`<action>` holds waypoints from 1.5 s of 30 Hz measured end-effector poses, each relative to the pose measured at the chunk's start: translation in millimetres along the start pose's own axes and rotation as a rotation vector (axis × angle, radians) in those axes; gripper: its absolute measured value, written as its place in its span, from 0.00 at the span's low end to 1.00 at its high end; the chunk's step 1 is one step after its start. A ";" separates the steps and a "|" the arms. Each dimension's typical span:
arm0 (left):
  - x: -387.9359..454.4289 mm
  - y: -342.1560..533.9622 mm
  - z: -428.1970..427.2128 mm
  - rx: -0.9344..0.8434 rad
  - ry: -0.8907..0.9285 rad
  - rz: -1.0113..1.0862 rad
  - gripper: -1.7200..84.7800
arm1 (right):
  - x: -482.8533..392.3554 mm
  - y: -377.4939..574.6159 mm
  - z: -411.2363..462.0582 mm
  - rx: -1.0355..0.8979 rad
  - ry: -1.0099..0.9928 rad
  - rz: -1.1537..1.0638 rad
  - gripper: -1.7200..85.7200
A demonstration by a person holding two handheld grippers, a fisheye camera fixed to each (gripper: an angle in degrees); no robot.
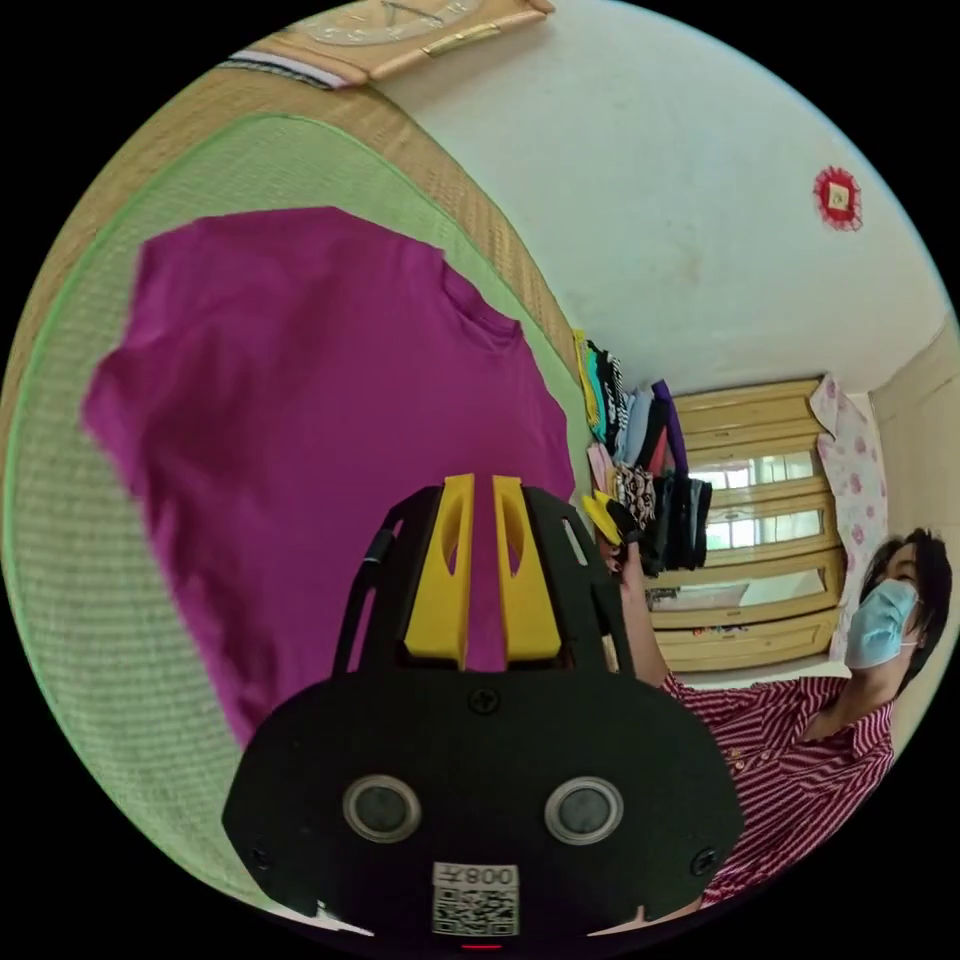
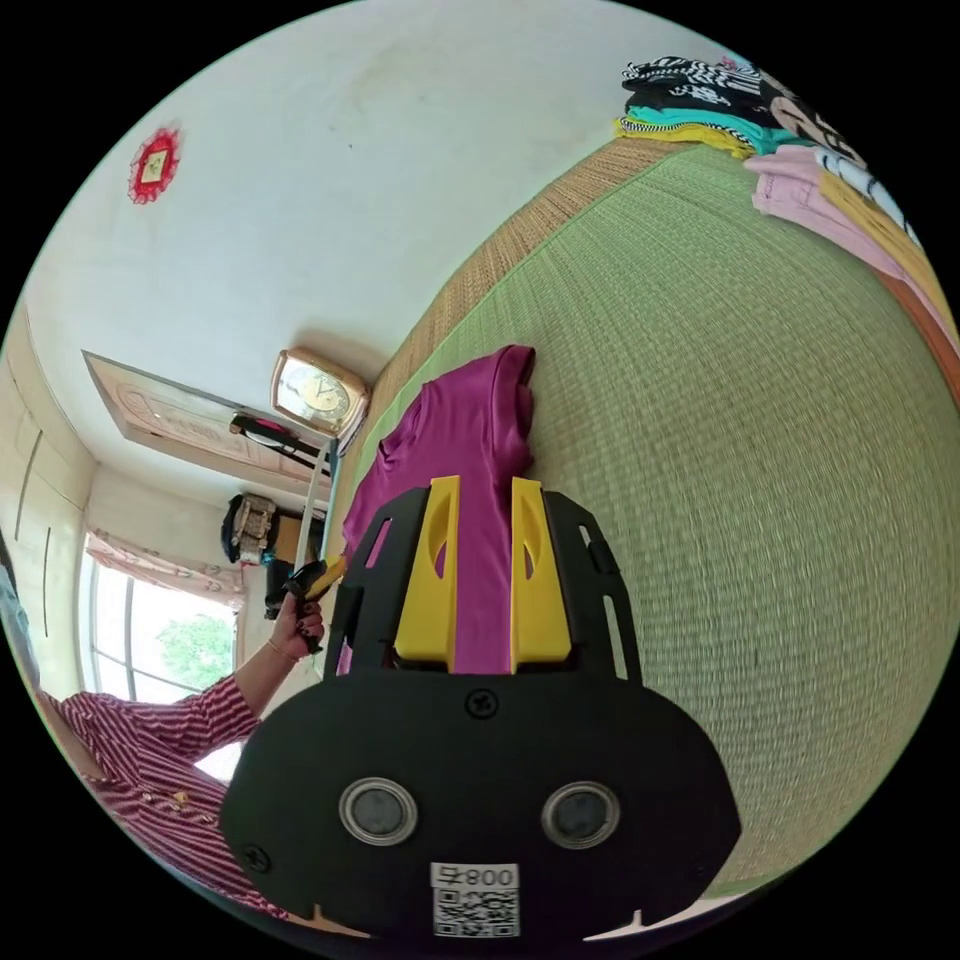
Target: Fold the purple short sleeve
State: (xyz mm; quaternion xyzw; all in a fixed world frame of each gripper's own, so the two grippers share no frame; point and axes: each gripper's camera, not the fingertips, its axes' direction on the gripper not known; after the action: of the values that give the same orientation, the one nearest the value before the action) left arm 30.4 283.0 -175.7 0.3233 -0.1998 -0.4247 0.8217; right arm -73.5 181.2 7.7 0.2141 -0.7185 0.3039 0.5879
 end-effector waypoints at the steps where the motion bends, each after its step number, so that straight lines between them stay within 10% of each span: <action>1: 24.7 -11.0 14.3 -0.036 0.028 0.037 0.07 | 1.0 -2.6 8.4 0.011 0.009 -0.002 0.12; 9: 226.5 -84.2 116.4 -0.269 0.051 0.384 0.11 | -1.9 4.2 48.9 0.031 0.109 -0.018 0.12; 27: 503.4 -95.6 175.7 -0.377 -0.567 0.818 0.09 | 7.3 3.9 82.2 0.060 0.074 -0.067 0.07; 45: 483.1 -81.9 -14.1 -0.163 -0.032 0.353 0.05 | -46.0 2.9 109.1 -0.005 0.066 -0.378 0.04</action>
State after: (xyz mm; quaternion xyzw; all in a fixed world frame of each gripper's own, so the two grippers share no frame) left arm 262.6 -146.7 -217.2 0.2088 -0.2313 -0.2940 0.9036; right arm -143.4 105.9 -51.2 0.3337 -0.6464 0.1931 0.6584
